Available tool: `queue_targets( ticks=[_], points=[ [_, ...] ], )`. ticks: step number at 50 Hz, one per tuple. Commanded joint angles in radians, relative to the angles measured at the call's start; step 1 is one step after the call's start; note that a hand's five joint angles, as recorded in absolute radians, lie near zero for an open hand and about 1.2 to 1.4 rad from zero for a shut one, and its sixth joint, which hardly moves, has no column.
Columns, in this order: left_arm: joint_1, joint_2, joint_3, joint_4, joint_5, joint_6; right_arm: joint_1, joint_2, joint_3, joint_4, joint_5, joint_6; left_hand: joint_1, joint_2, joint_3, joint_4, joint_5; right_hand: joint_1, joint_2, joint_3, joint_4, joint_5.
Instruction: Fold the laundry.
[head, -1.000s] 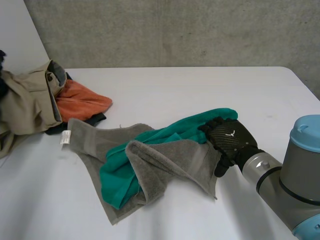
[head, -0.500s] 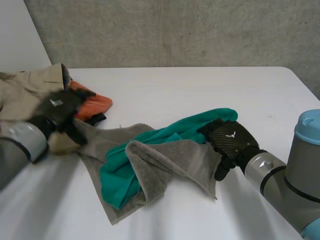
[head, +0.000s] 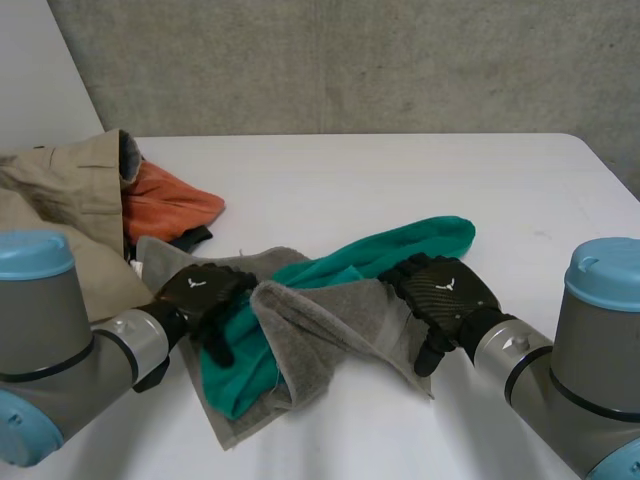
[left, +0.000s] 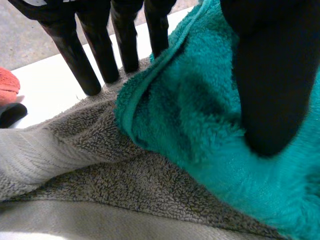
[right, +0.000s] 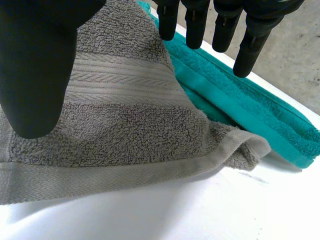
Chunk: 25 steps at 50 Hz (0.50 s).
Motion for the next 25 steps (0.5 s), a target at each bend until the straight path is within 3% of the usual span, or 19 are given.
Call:
queue_targets(
  ticks=[1,6,10,17,23,25],
  points=[
    [-0.011,0.001,0.06,-0.009,-0.006,-0.016,0.015,0.019,0.004,-0.028,0.007,-0.001,0.88,0.927,0.926,0.924,0.92,-0.044,-0.03,-0.028,-0.209,-0.047],
    [0.038,0.085,0.15,0.011,-0.072,-0.043,0.012,0.016,0.004,-0.037,0.022,0.0,0.88,0.927,0.926,0.924,0.92,-0.044,-0.03,-0.028,-0.209,-0.047],
    [0.163,0.099,0.322,0.082,-0.202,-0.058,0.005,0.012,0.004,-0.04,0.024,0.0,0.88,0.927,0.926,0.924,0.92,-0.044,-0.03,-0.028,-0.209,-0.047],
    [0.398,-0.071,0.763,0.019,-0.389,-0.041,0.008,0.002,0.004,-0.04,0.022,-0.001,0.88,0.927,0.926,0.924,0.92,-0.044,-0.03,-0.028,-0.209,-0.047],
    [0.457,-0.224,0.98,-0.05,-0.472,-0.007,0.011,0.002,0.004,-0.04,0.025,-0.001,0.88,0.927,0.926,0.924,0.92,-0.044,-0.03,-0.028,-0.209,-0.047],
    [0.453,-0.257,0.989,-0.082,-0.45,-0.013,0.011,0.002,0.004,-0.039,0.022,-0.001,0.88,0.927,0.926,0.924,0.92,-0.044,-0.03,-0.028,-0.209,-0.047]
  ],
)
